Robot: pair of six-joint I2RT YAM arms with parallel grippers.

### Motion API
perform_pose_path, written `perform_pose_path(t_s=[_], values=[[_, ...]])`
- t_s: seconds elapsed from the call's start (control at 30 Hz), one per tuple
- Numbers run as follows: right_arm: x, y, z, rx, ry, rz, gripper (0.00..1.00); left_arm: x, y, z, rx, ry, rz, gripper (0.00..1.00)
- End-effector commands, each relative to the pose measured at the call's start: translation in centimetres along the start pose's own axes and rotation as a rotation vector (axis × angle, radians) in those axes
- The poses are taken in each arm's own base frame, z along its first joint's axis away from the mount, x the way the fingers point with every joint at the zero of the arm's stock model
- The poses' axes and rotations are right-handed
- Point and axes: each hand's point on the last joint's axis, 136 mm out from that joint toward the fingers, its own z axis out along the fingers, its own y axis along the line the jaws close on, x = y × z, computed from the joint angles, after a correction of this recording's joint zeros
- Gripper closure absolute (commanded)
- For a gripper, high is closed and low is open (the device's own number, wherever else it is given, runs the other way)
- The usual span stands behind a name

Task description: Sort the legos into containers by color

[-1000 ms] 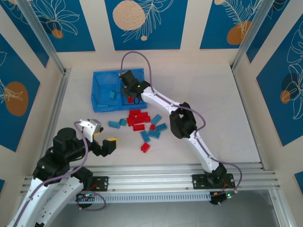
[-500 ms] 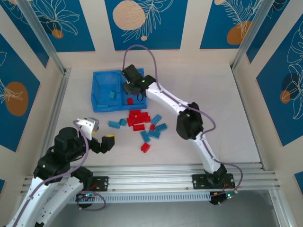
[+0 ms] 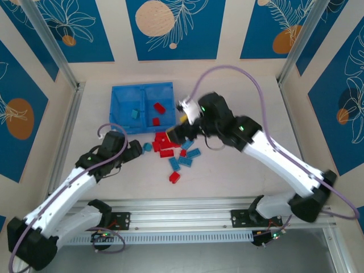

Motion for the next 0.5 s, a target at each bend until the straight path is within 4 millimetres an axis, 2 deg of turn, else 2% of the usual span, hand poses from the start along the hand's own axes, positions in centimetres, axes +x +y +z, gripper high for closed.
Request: perform_pose_path(t_s=[0.0,0.1,0.23,0.4,0.47], values=[[3.7,4.4,-1.8,-0.194,0.028,0.014,0.05,-0.1,-0.4,2.3,-0.006,0.011,-0.206,0.00],[6.0,5.6,-3.5,-0.236,0.041,0.051,0.02,-0.2,0.7,4.5,-0.064,0.024,-0.303,0.00],[7.7,5.5,-4.3,-0.205,0.051,0.124,0.01,-0.6,1.1,7.5,-0.038,0.059,-0.443,0.00],[9.8,4.3,-3.4,-0.123,0.111,0.176,0.01,-1.0,0.0,10.3,-0.040,0.149,-0.403,0.01],[10.2,4.5,-3.0,-0.128,0.130,0.184,0.01,-0.9,-0.2,11.2,-0.036,0.166,-0.412,0.04]])
